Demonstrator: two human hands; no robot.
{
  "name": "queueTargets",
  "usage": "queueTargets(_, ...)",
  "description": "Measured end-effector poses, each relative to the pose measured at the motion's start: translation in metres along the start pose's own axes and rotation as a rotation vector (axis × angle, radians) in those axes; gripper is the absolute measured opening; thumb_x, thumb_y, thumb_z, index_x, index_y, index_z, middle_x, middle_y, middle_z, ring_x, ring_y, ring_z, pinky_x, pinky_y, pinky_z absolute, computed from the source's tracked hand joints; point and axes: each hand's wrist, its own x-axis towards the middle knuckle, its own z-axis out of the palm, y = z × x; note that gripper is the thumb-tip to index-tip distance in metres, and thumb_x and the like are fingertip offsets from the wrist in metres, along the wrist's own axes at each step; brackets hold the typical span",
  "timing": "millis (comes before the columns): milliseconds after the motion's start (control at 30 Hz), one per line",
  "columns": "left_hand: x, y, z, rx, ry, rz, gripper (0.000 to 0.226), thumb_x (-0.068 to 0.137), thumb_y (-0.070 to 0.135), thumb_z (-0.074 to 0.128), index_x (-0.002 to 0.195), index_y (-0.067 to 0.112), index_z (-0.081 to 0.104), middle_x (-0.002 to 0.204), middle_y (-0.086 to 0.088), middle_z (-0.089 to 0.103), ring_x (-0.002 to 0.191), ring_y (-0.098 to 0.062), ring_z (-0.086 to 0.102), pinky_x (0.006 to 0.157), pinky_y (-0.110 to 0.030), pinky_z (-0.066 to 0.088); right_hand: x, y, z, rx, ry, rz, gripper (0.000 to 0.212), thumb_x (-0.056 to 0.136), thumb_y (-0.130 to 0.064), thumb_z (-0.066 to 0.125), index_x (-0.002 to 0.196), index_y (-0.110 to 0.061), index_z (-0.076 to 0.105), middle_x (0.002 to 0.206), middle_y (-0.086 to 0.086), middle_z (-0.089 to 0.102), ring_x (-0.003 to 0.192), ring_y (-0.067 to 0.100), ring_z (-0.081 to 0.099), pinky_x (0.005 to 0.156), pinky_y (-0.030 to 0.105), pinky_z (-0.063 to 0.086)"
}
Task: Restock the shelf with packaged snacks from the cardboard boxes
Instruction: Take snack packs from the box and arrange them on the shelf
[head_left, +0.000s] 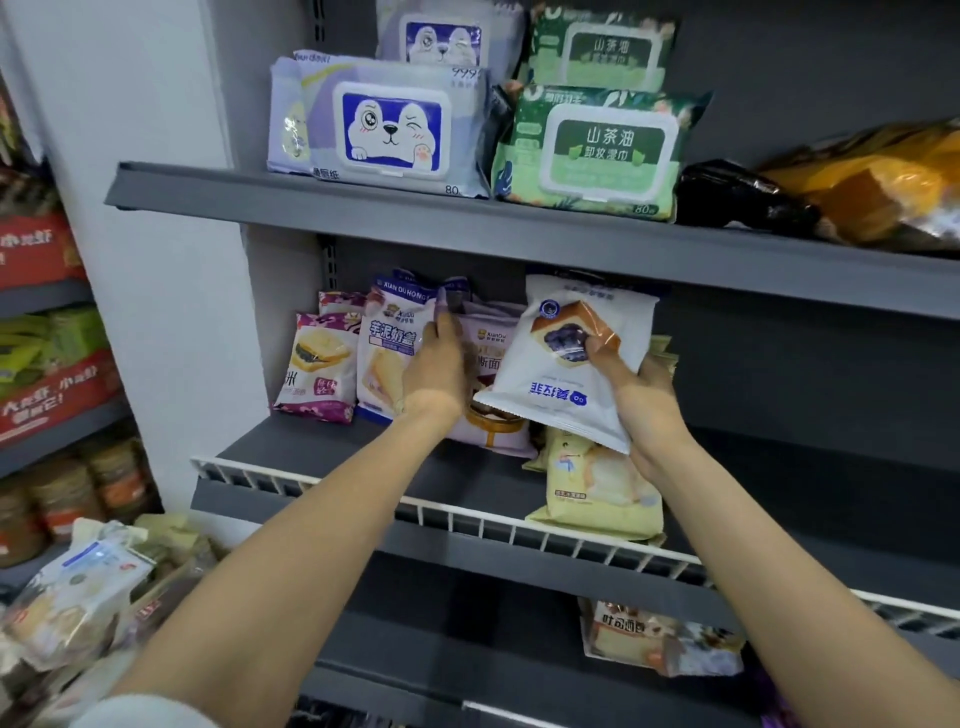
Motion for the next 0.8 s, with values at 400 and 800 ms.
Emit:
queueTargets(400, -0.040, 0.038, -0.054, -0.856, -0.215, -0.261, 0.035, 0.087, 0.033, 0.063, 0.111, 0.008, 0.058, 0.099, -0.009, 0.064, 0.090, -0.024, 0.062, 0.070, -0.027, 0.049, -0.048, -0.019, -0.009, 0.183, -0.274, 0.238, 0.052, 0.090, -0.053, 0.050, 0.121, -0.012, 0.060, 0.111, 0.010, 0.070, 0.100, 0.026, 0.067, 0.083, 0.039, 0.056)
queueTargets(800, -0.115, 0.127, -0.019, -0.864, -0.206, -0.195, 0.064, 0.078, 0.044, 0.070, 0.121, -0.001, 0.052, 0.118, -0.012, 0.060, 0.111, -0.025, 0.057, 0.090, -0.028, 0.046, -0.080, -0.026, -0.092, 0.413, 0.078, 0.048, 0.022, 0.086, -0.005, 0.064, 0.107, -0.003, 0.063, 0.108, 0.012, 0.069, 0.088, 0.020, 0.070, 0.075, 0.035, 0.059)
